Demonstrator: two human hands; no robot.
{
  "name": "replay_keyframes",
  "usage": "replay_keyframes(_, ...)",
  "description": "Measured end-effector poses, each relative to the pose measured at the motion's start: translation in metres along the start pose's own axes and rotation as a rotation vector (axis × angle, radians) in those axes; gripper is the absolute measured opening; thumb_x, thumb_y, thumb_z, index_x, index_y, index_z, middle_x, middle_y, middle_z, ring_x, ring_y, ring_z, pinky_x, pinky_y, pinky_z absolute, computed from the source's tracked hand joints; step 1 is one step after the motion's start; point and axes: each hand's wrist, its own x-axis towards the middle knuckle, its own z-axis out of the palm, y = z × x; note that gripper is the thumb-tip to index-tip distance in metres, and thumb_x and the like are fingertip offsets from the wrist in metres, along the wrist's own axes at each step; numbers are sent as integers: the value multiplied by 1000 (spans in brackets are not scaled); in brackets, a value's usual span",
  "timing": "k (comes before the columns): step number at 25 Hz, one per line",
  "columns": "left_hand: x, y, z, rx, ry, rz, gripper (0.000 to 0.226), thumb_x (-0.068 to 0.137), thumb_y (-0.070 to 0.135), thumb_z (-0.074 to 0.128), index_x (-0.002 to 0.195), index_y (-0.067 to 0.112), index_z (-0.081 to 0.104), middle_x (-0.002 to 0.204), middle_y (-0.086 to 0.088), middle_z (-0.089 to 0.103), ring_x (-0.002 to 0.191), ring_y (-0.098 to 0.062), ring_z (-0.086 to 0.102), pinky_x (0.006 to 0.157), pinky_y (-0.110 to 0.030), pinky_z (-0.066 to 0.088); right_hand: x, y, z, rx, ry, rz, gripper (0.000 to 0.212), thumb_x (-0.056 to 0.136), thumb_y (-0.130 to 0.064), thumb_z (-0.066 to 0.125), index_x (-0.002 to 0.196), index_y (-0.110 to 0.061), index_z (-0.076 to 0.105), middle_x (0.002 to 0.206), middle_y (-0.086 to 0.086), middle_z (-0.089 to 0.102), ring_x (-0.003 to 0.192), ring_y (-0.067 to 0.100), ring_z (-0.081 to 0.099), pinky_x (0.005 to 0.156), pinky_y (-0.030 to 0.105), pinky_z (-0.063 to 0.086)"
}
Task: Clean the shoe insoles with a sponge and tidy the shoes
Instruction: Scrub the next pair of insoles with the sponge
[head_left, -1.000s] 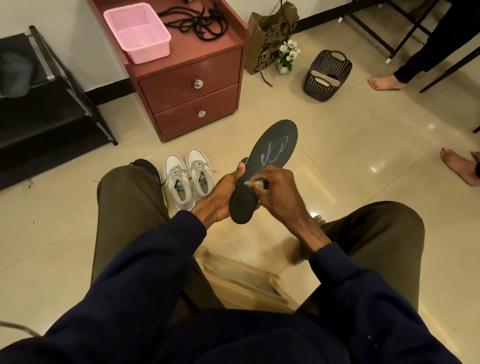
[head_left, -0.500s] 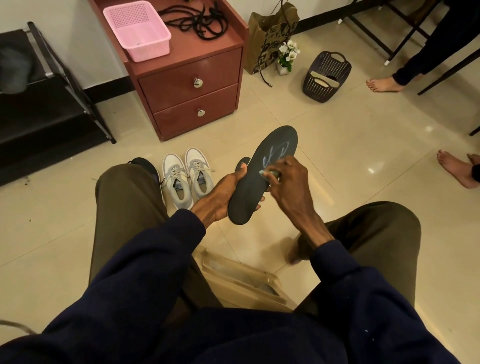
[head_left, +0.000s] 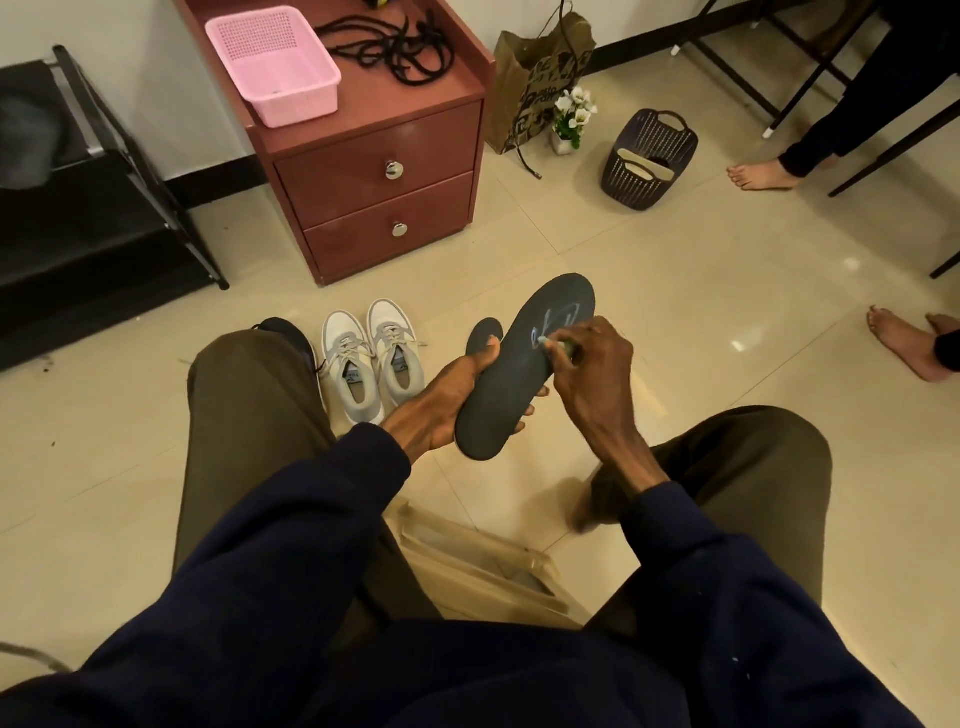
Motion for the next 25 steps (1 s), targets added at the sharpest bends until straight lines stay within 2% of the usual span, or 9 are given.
replay_keyframes(2,0,1,1,-38,57,-14,58,105,57,40,116,8,70,98,-14,75,78,-27,71,69,-38,60,-14,-18,8,117,-95,-62,5,88,-13,78,91,-13,81,85,2,69,75,10,59,69,25,50)
replay_keyframes(5,1,3,-4,-95,112,9,50,104,53,48,97,10,73,81,-9,74,69,-21,72,63,-33,60,-29,-45,20,177,-252,-190,4,86,-11,79,89,-12,81,81,2,68,70,7,55,67,15,43)
replay_keyframes(9,-3,3,3,-78,47,14,58,106,56,37,117,7,67,95,-14,75,78,-27,69,69,-39,59,-2,-17,3,69,-49,-17,7,90,-20,76,88,-14,80,82,2,68,70,12,58,65,24,47)
replay_keyframes(11,-1,0,4,-38,28,16,62,105,57,35,121,5,66,104,-16,74,84,-30,67,72,-40,58,-3,-9,-2,63,4,78,7,91,-20,75,89,-15,79,86,1,70,73,10,60,65,17,48)
replay_keyframes(13,2,-1,2,-62,57,5,60,104,58,41,120,6,67,103,-14,74,83,-28,69,72,-40,60,-14,-24,3,116,-62,39,4,89,-14,75,91,-13,79,87,0,71,74,9,62,66,9,45)
replay_keyframes(16,4,0,-3,-99,106,21,53,103,55,47,107,9,72,92,-10,76,78,-22,73,68,-34,61,-28,-46,13,159,-199,-116,9,84,-7,76,90,-13,79,85,-1,72,73,8,63,70,18,50)
replay_keyframes(21,1,1,2,-43,46,20,63,105,59,35,122,7,67,102,-14,75,83,-28,68,73,-40,58,-1,-11,-4,72,-19,59,4,88,-17,76,87,-18,79,85,-2,70,70,5,60,65,26,53)
replay_keyframes(23,2,-1,2,-35,45,8,62,105,59,35,120,8,67,101,-13,75,82,-28,68,73,-39,58,-7,-13,-2,64,-33,67,7,89,-14,73,87,-16,79,86,0,70,70,8,61,64,31,56)
replay_keyframes(25,1,0,1,-78,88,-1,54,105,56,40,115,11,69,97,-12,75,79,-26,70,70,-39,60,-20,-32,7,101,-135,11,8,86,-10,74,84,-14,80,81,-1,71,66,9,62,64,33,56)
